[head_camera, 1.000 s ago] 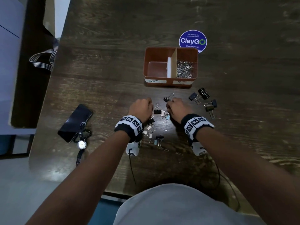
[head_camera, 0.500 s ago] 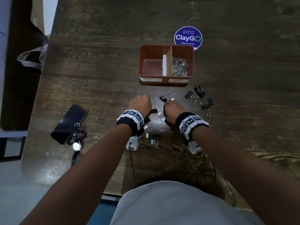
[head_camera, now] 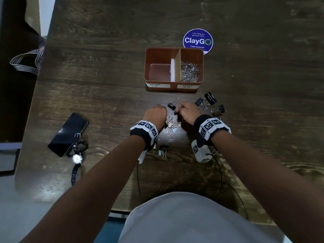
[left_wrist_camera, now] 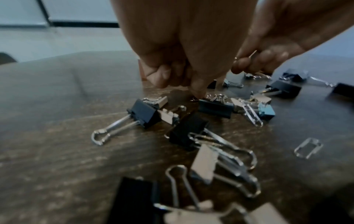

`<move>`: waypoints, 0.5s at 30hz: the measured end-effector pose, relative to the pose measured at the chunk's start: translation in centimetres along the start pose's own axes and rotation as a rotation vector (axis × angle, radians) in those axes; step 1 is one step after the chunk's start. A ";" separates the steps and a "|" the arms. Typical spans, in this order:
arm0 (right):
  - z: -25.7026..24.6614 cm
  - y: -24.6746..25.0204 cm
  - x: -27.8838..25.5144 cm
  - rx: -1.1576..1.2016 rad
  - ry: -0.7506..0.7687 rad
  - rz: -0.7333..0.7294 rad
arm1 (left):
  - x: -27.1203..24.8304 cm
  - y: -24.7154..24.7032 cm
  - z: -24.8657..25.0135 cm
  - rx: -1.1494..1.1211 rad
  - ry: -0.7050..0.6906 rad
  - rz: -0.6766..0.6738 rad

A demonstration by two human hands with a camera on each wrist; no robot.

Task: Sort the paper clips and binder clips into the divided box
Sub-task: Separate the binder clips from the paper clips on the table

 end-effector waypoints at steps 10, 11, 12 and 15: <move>-0.4 -0.4 -1.0 -0.154 -0.008 -0.086 | -2.3 1.1 -4.7 -0.620 0.175 0.164; -0.7 -0.7 -0.9 -0.204 0.027 -0.075 | -2.6 1.1 -5.3 -0.673 0.183 0.204; -1.0 -1.1 -0.6 -0.254 0.064 -0.072 | -2.9 0.9 -5.9 -0.724 0.194 0.226; -1.4 -2.7 0.1 -0.465 0.141 -0.077 | -3.8 0.2 -6.7 -0.831 0.207 0.205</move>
Point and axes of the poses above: each hand's wrist, its own x-axis towards the middle knuckle, its own y-axis out of the back of the hand, z = x × y, the point moved 6 cm from there along x, towards the middle knuckle, and after that the axes turned 8 degrees about -y, right-handed, at the moved point
